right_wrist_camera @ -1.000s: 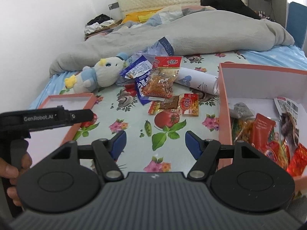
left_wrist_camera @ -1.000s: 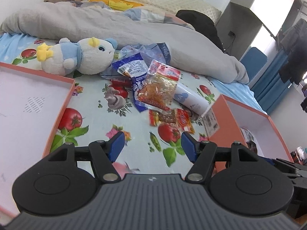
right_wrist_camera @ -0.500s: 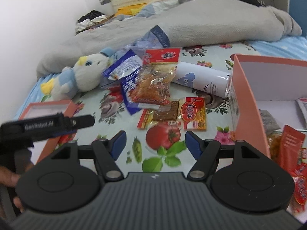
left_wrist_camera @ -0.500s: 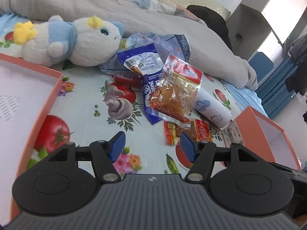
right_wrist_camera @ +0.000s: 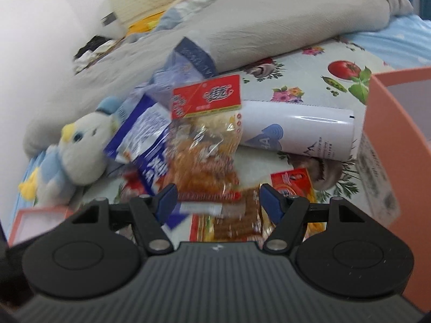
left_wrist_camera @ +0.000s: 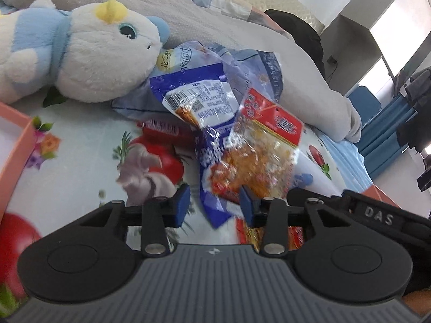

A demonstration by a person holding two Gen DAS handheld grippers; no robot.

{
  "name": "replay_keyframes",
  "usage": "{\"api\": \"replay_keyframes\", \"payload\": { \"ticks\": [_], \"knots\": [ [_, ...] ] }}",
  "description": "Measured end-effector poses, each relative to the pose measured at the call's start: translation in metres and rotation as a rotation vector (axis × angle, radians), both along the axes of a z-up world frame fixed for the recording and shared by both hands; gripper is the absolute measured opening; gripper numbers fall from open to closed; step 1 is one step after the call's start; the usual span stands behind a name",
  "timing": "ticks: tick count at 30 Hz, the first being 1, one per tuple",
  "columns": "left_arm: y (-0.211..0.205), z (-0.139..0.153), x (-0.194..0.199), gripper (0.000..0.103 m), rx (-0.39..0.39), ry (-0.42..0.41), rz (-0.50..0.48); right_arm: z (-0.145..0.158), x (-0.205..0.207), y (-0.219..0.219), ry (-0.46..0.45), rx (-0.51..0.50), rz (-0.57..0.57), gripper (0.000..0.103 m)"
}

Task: Organize snacks
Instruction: 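Grasp the blue spicy strip bag with the left tool while the right tool grasps the red-labelled strip pack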

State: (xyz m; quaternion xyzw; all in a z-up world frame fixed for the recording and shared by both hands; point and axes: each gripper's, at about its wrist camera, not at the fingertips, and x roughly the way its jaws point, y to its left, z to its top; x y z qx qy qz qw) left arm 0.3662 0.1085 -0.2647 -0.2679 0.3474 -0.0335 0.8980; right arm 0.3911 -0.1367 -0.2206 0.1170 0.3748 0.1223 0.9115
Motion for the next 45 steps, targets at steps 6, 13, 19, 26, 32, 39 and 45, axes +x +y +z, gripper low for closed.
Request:
{"api": "replay_keyframes", "payload": {
  "ticks": [6, 13, 19, 26, 32, 39, 45],
  "knots": [
    [0.012, -0.018, 0.02, 0.04, -0.026, 0.004, 0.009, -0.014, 0.025, 0.01, 0.02, -0.013, -0.038, 0.07],
    [0.016, -0.032, 0.03, 0.039, -0.075, -0.034, 0.003, -0.027, 0.042, 0.016, 0.049, 0.045, -0.042, 0.07],
    [0.01, -0.034, 0.04, 0.011, -0.04, -0.035, -0.027, -0.03, 0.045, 0.026, 0.044, 0.042, -0.009, 0.067],
    [0.004, -0.027, 0.033, 0.006, -0.002, -0.039, -0.038, -0.017, 0.036, 0.031, 0.011, -0.004, 0.025, 0.032],
    [0.002, -0.011, 0.015, 0.005, 0.001, -0.042, -0.042, -0.001, 0.02, 0.026, 0.008, -0.014, 0.033, 0.026],
    [-0.001, 0.008, -0.017, 0.005, 0.01, -0.036, -0.038, 0.019, -0.009, 0.013, -0.008, -0.024, 0.031, 0.025],
    [-0.007, 0.019, -0.055, 0.005, 0.015, -0.022, -0.055, 0.027, -0.041, -0.003, -0.009, -0.052, 0.043, 0.025]
  ]
}}
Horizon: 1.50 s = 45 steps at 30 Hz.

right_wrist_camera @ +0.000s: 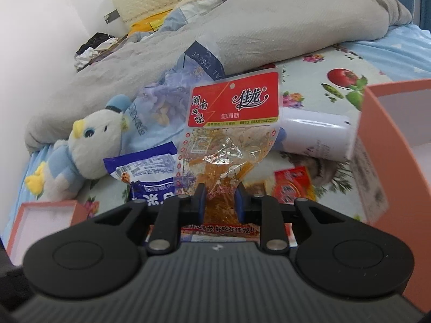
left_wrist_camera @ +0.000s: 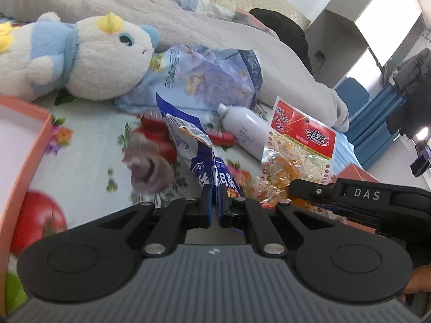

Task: Organize snacks
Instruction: 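Grasp the blue spicy strip bag with the left tool while the right tool grasps the red-labelled strip pack, then lift the blue bag with the left tool while the right tool lifts the red-labelled pack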

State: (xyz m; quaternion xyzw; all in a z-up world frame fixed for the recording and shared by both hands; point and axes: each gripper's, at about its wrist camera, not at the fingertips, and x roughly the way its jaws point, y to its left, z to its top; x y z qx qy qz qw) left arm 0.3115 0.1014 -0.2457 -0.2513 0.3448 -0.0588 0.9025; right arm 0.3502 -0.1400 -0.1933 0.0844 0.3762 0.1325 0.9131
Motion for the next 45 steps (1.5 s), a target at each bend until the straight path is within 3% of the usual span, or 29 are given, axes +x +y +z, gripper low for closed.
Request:
{"api": "replay_keyframes", "payload": {
  "ticks": [10, 13, 25, 32, 34, 36, 37, 38, 42, 45],
  "knots": [
    [-0.004, -0.007, -0.069, 0.005, 0.003, 0.065, -0.006, -0.018, -0.051, -0.024, 0.065, -0.089, 0.047, 0.025],
    [-0.004, -0.007, -0.089, 0.005, 0.039, 0.088, -0.017, -0.023, -0.067, -0.027, 0.084, -0.106, 0.068, 0.025],
    [-0.001, 0.0, -0.157, 0.005, 0.066, 0.191, 0.011, -0.037, -0.118, -0.035, 0.219, -0.082, 0.161, 0.026],
    [-0.006, 0.005, -0.173, 0.006, 0.119, 0.244, 0.064, -0.037, -0.129, -0.038, 0.186, -0.108, 0.208, 0.031],
    [-0.007, 0.006, -0.172, 0.014, 0.121, 0.278, 0.087, -0.037, -0.128, -0.041, 0.187, -0.107, 0.191, 0.036],
    [-0.006, 0.005, -0.169, 0.059, 0.114, 0.316, 0.118, -0.037, -0.129, -0.044, 0.192, -0.104, 0.178, 0.048],
    [-0.006, 0.005, -0.17, 0.068, 0.111, 0.318, 0.139, -0.036, -0.13, -0.047, 0.188, -0.092, 0.18, 0.056],
    [-0.005, 0.007, -0.171, 0.077, 0.106, 0.31, 0.167, -0.035, -0.132, -0.049, 0.181, -0.078, 0.183, 0.056],
    [-0.001, 0.011, -0.169, 0.086, 0.079, 0.319, 0.212, -0.032, -0.138, -0.05, 0.163, -0.068, 0.198, 0.067],
    [0.0, 0.013, -0.16, 0.089, 0.062, 0.32, 0.22, -0.028, -0.143, -0.045, 0.119, -0.11, 0.219, 0.067]
  ]
}}
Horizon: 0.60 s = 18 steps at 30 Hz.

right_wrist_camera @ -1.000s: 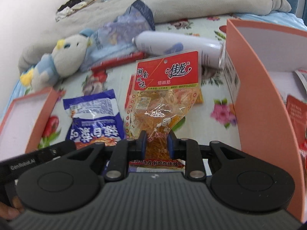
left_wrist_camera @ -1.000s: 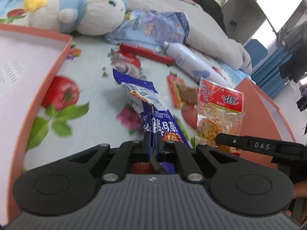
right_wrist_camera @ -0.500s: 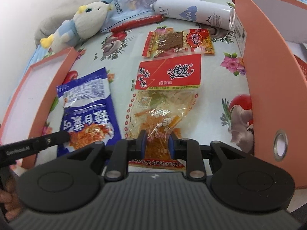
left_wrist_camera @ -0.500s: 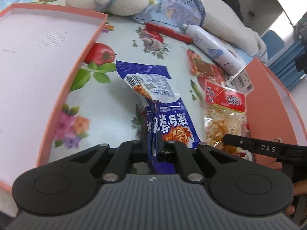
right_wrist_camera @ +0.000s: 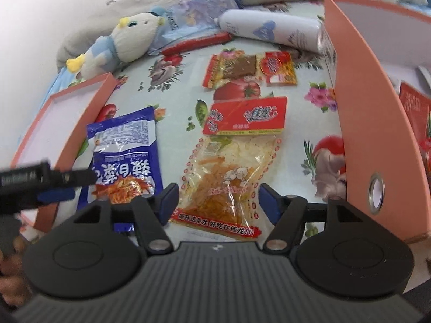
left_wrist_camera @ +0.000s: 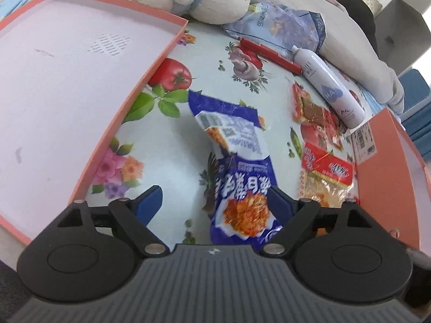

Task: Organize snacks
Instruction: 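Lift the blue bag with the left tool while the right tool lifts the red-labelled pack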

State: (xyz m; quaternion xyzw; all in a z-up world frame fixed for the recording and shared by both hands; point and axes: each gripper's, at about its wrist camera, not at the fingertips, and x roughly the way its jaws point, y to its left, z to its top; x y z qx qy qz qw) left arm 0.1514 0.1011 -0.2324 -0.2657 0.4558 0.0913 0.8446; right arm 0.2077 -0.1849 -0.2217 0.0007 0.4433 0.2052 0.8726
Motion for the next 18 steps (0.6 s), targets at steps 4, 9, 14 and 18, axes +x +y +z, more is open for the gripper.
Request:
{"api": "replay_keyframes", "payload": {
  "ticks": [4, 9, 14, 18],
  "knots": [
    [-0.004, 0.006, 0.013, 0.089, 0.002, -0.027, 0.004, 0.007, 0.0, -0.001, -0.065, -0.024, -0.008, 0.067],
    [-0.014, 0.007, 0.034, 0.089, 0.034, -0.023, -0.026, 0.013, 0.001, -0.004, -0.114, -0.021, 0.012, 0.067],
    [-0.023, -0.001, 0.051, 0.089, 0.09, -0.004, -0.062, -0.003, 0.007, 0.008, -0.083, -0.045, 0.082, 0.067],
    [-0.025, -0.006, 0.06, 0.088, 0.128, 0.004, -0.074, -0.015, 0.009, 0.013, -0.069, -0.064, 0.085, 0.067]
  ]
}}
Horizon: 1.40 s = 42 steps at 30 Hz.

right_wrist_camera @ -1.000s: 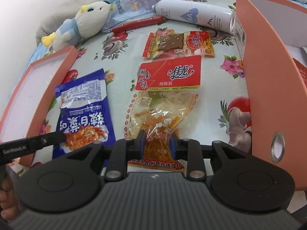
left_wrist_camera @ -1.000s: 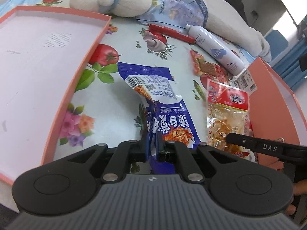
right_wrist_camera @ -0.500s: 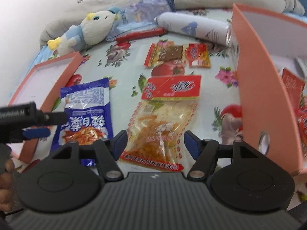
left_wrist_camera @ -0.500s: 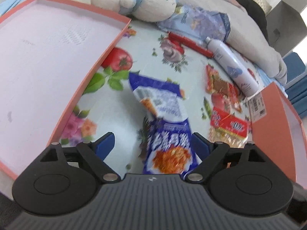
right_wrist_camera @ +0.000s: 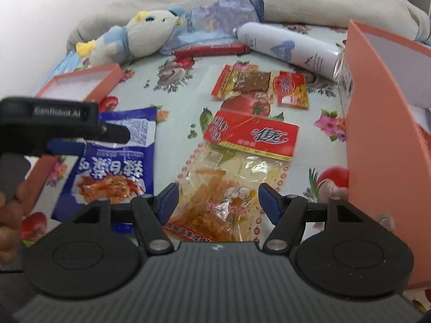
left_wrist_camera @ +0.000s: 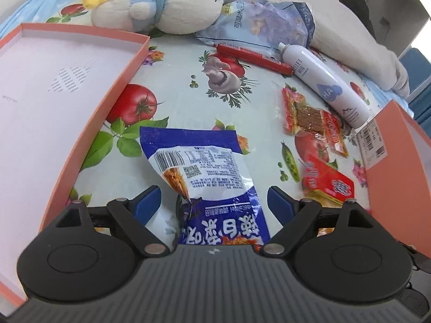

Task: Organize snacks
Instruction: 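Lift the blue bag with the left tool while the right tool lifts the red-labelled pack, then carry the blue bag and red-labelled pack over the box with both tools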

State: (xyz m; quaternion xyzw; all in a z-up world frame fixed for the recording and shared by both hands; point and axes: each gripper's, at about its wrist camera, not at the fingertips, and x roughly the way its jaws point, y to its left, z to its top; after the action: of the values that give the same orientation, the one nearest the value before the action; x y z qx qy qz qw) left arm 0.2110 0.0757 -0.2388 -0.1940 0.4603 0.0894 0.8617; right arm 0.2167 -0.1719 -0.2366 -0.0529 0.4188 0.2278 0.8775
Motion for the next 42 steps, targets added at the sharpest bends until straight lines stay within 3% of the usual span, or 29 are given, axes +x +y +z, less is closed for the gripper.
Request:
{"api": "replay_keyframes", "payload": {
  "ticks": [4, 10, 12, 15, 16, 21, 26, 42],
  "knots": [
    [-0.001, -0.005, 0.005, 0.083, 0.008, 0.005, -0.013, -0.008, -0.002, 0.002, -0.019, -0.028, 0.037, 0.073],
    [-0.004, -0.012, 0.006, 0.065, 0.041, 0.012, -0.024, -0.016, -0.007, 0.004, -0.047, -0.028, 0.054, 0.074],
    [-0.003, -0.012, 0.005, 0.054, 0.04, 0.006, -0.028, -0.017, -0.011, 0.01, -0.063, -0.058, 0.07, 0.072],
    [-0.003, -0.011, 0.003, 0.042, 0.033, -0.008, -0.041, -0.016, -0.012, 0.012, -0.072, -0.067, 0.075, 0.065],
    [-0.003, -0.01, 0.002, 0.04, 0.033, -0.015, -0.044, -0.014, -0.011, 0.01, -0.068, -0.06, 0.07, 0.056],
    [-0.006, -0.004, -0.005, 0.026, 0.039, -0.036, -0.078, -0.007, -0.011, 0.006, -0.056, -0.038, 0.057, 0.034],
    [-0.009, 0.007, -0.015, 0.023, 0.04, -0.062, -0.099, 0.002, -0.013, 0.003, -0.061, -0.028, 0.051, 0.026],
    [-0.032, 0.046, -0.045, 0.023, 0.047, -0.129, -0.104, 0.04, -0.027, -0.014, -0.084, -0.016, 0.03, 0.025]
  ]
}}
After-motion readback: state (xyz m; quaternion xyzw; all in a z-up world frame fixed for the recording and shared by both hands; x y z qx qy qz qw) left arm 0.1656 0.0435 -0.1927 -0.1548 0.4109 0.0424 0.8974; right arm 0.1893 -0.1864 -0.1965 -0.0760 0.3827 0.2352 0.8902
